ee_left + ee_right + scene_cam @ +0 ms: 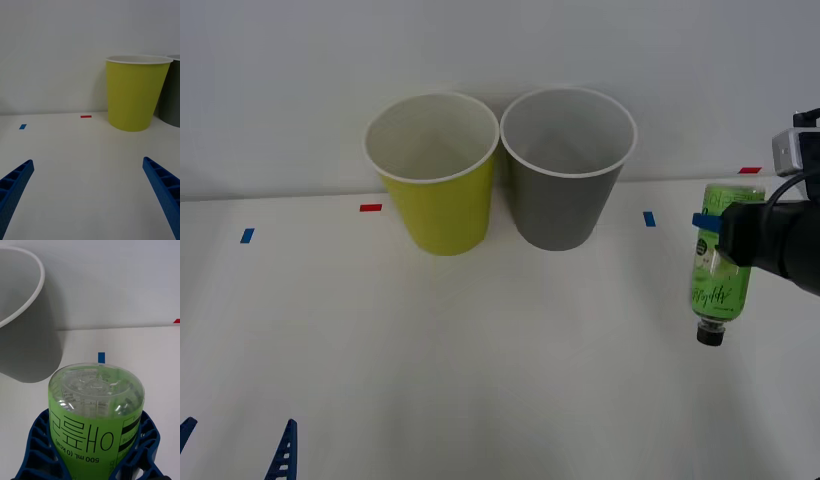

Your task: Put cans in the gray bin and PET bottles in the light green bin.

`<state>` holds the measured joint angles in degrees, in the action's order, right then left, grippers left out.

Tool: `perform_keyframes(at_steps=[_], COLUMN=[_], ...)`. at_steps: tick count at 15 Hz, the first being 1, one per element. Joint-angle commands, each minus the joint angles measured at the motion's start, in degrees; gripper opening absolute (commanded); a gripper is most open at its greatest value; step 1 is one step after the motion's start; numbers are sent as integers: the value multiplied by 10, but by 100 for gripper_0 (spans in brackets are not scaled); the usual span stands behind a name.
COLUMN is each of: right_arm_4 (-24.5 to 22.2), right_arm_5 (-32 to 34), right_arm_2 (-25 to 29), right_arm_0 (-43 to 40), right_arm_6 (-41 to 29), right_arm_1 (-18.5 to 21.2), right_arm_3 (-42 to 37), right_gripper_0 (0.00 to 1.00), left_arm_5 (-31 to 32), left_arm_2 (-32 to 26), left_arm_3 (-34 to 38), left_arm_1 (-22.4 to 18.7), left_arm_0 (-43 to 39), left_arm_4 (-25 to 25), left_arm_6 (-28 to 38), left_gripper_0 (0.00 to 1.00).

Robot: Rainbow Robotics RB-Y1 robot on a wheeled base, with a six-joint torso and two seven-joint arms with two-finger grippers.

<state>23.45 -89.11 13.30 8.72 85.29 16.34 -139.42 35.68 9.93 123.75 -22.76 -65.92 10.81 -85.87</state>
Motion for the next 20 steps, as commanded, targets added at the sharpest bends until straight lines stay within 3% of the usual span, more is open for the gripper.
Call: perform_keyframes(at_steps=[1,3,10,15,20], right_arm_4=[-28,-44,-13,-2,38], right_arm_5=[46,64,66,66,66], right_arm_2=[-42,-57,-63,-52,-57], right_arm_0=[1,7,14,73,127], right_arm_6=[-7,-9,-8,-9,0], right_arm_1=[5,6,14,31,4], right_arm_3=[0,-2,-62,-62,-63], right_gripper_0=[0,0,0,0,0], left_arm_5=[0,0,0,0,0], left_arm_2=[0,0,0,0,0], left_arm_3=[0,0,0,0,0], left_arm_1=[0,0,0,0,0], left_arm_0=[0,0,0,0,0], left_arm_4=[0,0,0,0,0], left_arm_6=[0,0,0,0,0], left_gripper_0=[100,100,100,100,100])
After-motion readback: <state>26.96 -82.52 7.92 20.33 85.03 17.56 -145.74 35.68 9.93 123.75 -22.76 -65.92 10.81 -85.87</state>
